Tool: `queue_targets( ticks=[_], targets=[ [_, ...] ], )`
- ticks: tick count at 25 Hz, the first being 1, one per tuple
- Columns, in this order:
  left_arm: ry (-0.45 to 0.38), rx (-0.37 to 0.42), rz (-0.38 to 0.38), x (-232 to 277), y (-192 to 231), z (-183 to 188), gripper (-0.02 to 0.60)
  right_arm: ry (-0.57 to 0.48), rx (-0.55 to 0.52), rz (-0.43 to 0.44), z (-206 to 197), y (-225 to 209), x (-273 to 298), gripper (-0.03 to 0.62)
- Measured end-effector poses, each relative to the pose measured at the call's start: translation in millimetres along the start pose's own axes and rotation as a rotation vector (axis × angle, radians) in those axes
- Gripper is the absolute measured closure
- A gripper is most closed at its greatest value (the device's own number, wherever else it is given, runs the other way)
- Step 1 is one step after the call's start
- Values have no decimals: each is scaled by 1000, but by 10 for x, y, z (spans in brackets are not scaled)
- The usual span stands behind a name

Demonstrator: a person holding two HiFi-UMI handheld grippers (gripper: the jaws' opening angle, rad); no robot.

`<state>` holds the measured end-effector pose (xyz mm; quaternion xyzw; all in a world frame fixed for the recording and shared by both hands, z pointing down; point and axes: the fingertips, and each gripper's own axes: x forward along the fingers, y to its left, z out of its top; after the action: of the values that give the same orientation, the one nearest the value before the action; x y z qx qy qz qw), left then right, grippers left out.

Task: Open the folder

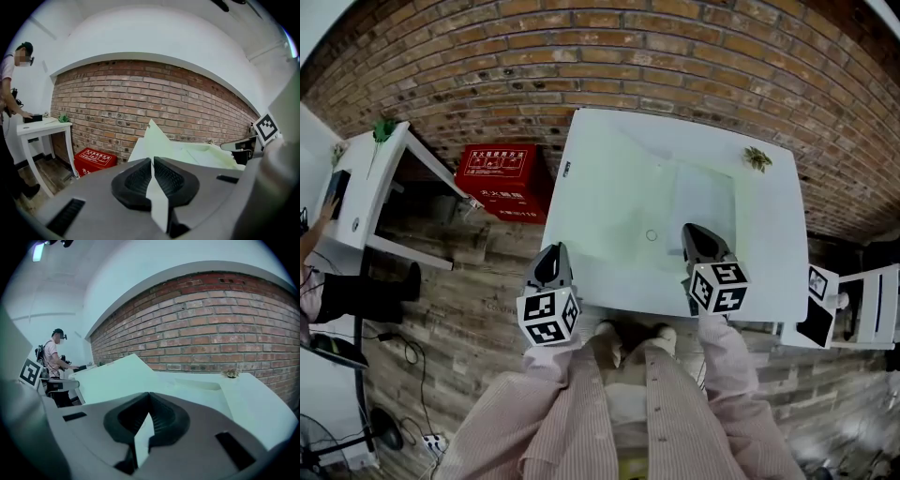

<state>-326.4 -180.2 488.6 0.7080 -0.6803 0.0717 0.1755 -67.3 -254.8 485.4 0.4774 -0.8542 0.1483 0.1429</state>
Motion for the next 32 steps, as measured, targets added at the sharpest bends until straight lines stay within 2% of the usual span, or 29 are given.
queue_targets(
  ticks=[6, 17, 32],
  targets=[
    [31, -40, 4, 72, 105, -117, 565, -29, -13, 49, -6, 372, 86, 589],
    [73, -145, 70, 172, 293, -330, 553, -48, -5, 133, -83, 875, 157, 589],
    [131, -120, 222, 297, 454, -577, 510, -33, -8, 225, -112, 1096, 230, 589]
  ],
)
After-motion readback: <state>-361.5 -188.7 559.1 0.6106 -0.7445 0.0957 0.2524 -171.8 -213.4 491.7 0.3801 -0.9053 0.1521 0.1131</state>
